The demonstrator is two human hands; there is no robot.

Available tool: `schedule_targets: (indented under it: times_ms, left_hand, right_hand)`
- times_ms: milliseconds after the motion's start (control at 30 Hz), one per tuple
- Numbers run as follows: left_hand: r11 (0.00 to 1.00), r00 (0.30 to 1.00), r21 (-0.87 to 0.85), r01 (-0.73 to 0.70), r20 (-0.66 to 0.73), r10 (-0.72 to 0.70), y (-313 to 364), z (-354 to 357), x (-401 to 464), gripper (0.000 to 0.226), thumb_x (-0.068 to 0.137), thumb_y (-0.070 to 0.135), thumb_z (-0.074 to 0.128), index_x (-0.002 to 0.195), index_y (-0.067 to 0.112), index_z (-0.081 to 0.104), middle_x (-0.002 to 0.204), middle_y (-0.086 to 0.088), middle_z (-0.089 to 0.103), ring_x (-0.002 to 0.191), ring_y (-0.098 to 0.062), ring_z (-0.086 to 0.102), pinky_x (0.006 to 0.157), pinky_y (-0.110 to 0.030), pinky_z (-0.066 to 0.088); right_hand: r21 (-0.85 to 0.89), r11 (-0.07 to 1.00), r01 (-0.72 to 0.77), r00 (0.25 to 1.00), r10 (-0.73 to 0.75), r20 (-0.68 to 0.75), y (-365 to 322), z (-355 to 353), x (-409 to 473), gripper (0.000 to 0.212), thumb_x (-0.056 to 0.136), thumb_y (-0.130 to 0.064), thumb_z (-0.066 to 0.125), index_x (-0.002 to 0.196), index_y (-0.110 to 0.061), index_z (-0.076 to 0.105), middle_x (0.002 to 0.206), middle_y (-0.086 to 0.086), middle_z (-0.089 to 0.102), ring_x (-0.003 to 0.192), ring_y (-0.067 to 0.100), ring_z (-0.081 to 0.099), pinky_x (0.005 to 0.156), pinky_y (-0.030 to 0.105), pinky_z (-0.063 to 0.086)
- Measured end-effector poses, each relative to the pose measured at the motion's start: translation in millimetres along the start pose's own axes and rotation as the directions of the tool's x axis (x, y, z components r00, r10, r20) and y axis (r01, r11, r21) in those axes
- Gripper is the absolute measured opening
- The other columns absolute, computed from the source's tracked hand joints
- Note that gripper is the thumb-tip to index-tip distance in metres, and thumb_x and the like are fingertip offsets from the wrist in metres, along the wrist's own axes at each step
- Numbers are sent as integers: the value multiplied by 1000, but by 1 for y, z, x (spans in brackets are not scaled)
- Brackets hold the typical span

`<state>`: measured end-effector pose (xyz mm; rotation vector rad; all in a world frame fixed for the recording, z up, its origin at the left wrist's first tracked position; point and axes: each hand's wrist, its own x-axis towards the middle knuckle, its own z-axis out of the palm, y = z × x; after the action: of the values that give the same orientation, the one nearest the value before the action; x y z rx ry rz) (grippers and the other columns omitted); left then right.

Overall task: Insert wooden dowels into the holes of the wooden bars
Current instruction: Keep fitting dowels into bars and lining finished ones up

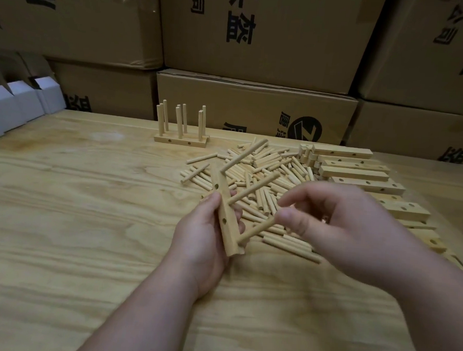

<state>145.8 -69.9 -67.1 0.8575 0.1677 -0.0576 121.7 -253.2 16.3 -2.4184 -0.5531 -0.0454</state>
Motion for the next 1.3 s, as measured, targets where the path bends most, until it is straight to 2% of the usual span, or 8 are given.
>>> schedule_targets:
  times_ms: [200, 467, 567, 667, 800, 867, 1100, 1300]
  left_hand:
    - [996, 999, -92, 9, -43, -13, 3, 1, -2, 31, 100, 28, 38, 112, 11, 62, 69, -6, 46, 58, -17, 41, 55, -31, 33]
    - [996, 1000, -84, 17, -23, -19, 5, -2, -3, 29, 96, 27, 37, 109, 14, 60, 64, -6, 45, 51, -16, 42, 48, -28, 37]
    - [996, 1000, -88, 18, -13, -19, 5, 0, -2, 30, 97, 27, 39, 113, 14, 62, 66, -6, 52, 54, -17, 50, 52, -31, 43]
    - [998, 999, -62, -25, 18, 26, 2, 1, -1, 28, 103, 24, 40, 119, 17, 62, 78, -8, 68, 62, -20, 64, 58, -35, 49]
    - [997, 997, -33, -74, 16, 75, 1, -1, 0, 27, 106, 22, 42, 126, 20, 60, 101, -13, 74, 76, -24, 70, 63, -36, 48]
    - [996, 996, -14, -93, 0, 93, 1, -1, 0, 26, 106, 22, 42, 124, 21, 60, 99, -12, 76, 75, -22, 72, 59, -33, 51]
    - [968, 966, 16, -252, -47, 253, 2, -2, 5, 30, 99, 25, 54, 127, 28, 61, 112, -10, 76, 97, -24, 74, 69, -33, 59]
    - [966, 945, -81, -245, -242, 219, 12, -19, 17, 28, 104, 28, 49, 129, 34, 57, 105, 1, 78, 97, -21, 76, 73, -36, 58]
  right_hand:
    - [-69, 972, -226, 974, 226, -8, 15, -7, 2, 53, 76, -80, 38, 88, -40, 69, 76, -6, 69, 65, 12, 64, 65, 47, 60]
    - [9, 960, -280, 960, 280, -13, 36, 7, 7, 59, 91, -72, 25, 87, -35, 70, 68, -36, 59, 67, -1, 54, 64, 27, 39]
    - [110, 947, -300, 952, 304, -19, 36, 10, 10, 36, 102, -40, 39, 87, -35, 72, 66, -25, 63, 60, -1, 53, 61, 26, 40]
    - [366, 852, -375, 920, 391, 33, 22, 16, 16, 37, 88, -7, 48, 82, -31, 76, 68, -5, 71, 54, 7, 56, 50, 29, 42]
    - [437, 845, -308, 946, 321, 45, 10, 30, 13, 9, 88, -37, 69, 88, -33, 77, 81, 0, 76, 62, 13, 66, 55, 30, 53]
    - [405, 872, -275, 954, 301, 1, 9, 36, 11, 13, 79, -47, 77, 89, -38, 76, 80, -1, 76, 62, 8, 66, 61, 33, 57]
    - [296, 886, -357, 929, 370, 12, 4, 49, 40, 8, 82, -29, 82, 78, -35, 78, 77, -11, 76, 71, 7, 72, 78, 41, 61]
    - [88, 976, -200, 964, 212, -161, -12, 55, 157, 20, 85, -39, 77, 103, -32, 73, 77, -23, 63, 77, -7, 59, 63, 16, 43]
